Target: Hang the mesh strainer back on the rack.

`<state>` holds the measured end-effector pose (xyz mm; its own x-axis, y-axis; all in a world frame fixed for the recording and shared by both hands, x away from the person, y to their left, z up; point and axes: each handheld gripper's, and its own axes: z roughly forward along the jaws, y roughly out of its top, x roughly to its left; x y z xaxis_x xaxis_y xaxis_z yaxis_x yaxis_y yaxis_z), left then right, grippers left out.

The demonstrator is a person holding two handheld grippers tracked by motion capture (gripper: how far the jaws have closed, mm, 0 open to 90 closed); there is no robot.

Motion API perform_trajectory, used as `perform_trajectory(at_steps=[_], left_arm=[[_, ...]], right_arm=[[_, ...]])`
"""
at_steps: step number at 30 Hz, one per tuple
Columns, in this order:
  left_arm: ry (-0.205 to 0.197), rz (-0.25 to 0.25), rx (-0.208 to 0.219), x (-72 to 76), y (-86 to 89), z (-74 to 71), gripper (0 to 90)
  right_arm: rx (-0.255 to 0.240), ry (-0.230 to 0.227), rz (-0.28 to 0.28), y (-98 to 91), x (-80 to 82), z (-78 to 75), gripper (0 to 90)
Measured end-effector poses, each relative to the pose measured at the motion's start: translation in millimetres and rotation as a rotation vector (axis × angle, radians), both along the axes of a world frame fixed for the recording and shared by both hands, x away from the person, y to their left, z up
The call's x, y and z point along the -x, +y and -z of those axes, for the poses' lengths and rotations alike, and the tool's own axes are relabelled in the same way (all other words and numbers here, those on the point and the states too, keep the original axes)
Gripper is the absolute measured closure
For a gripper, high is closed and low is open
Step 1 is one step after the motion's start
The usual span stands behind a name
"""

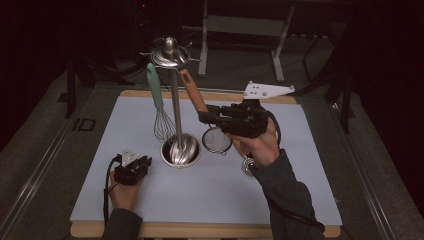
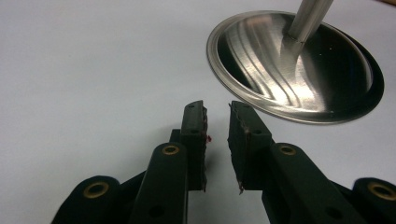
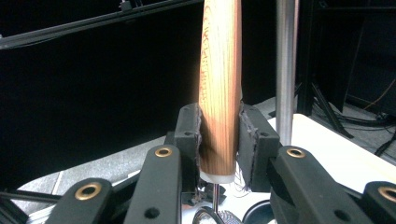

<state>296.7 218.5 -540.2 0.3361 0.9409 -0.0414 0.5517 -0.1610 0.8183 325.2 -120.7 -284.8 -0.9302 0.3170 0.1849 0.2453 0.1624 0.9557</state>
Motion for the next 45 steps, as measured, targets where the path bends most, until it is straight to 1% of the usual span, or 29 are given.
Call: perform_trajectory(at_steps=[6,11,13,17,20,25,28,31,34,37,38,41,45], left_arm=[[0.0,-0.003,0.002,0.0,0.0,0.0,76.4],[0.0,-0.003,0.002,0.1,0.0,-0.1,76.4],[0.0,-0.001,0.001,0.1,0.1,-0.1,76.4],[0.0,0.0,0.0,0.1,0.1,-0.1,76.4],[0.0,0.0,0.0,0.1,0.0,-0.1,76.4],[-0.001,0.0,-0.001,0.1,0.0,-0.1,76.4],[0.0,0.001,0.001,0.1,0.1,-0.1,76.4],[0.0,-0.001,0.002,0.1,-0.1,0.0,76.4],[-0.001,-0.001,0.003,0.2,-0.1,-0.1,76.4],[-0.001,0.001,0.002,0.2,-0.1,0.0,76.4],[-0.002,0.001,0.001,0.1,-0.1,0.0,76.3],[-0.002,0.003,-0.001,0.1,-0.2,0.0,76.0],[-0.002,0.003,-0.001,0.1,-0.3,0.0,76.0]], right_arm=[[0.0,0.005,-0.008,5.8,-3.8,0.0,71.7],[-0.018,0.006,-0.015,7.5,-8.6,0.4,71.7],[-0.025,0.012,-0.02,9.0,-11.2,2.0,71.6],[-0.031,0.002,-0.03,10.9,-10.2,4.1,71.6],[-0.022,-0.005,-0.037,13.2,-9.4,4.5,71.6],[-0.014,0.007,-0.016,16.0,-16.1,5.1,71.6],[-0.012,0.025,-0.008,17.2,-22.2,7.9,71.5],[-0.021,0.035,-0.022,19.8,-26.9,11.5,71.4],[-0.034,0.054,-0.025,22.9,-32.8,16.4,69.6],[-0.031,0.066,-0.006,25.1,-36.1,19.7,67.1],[-0.019,0.066,0.007,25.9,-35.9,19.9,66.2],[0.031,0.043,0.049,28.9,-34.3,20.4,62.7],[0.067,0.014,0.072,29.8,-31.4,20.9,61.3]])
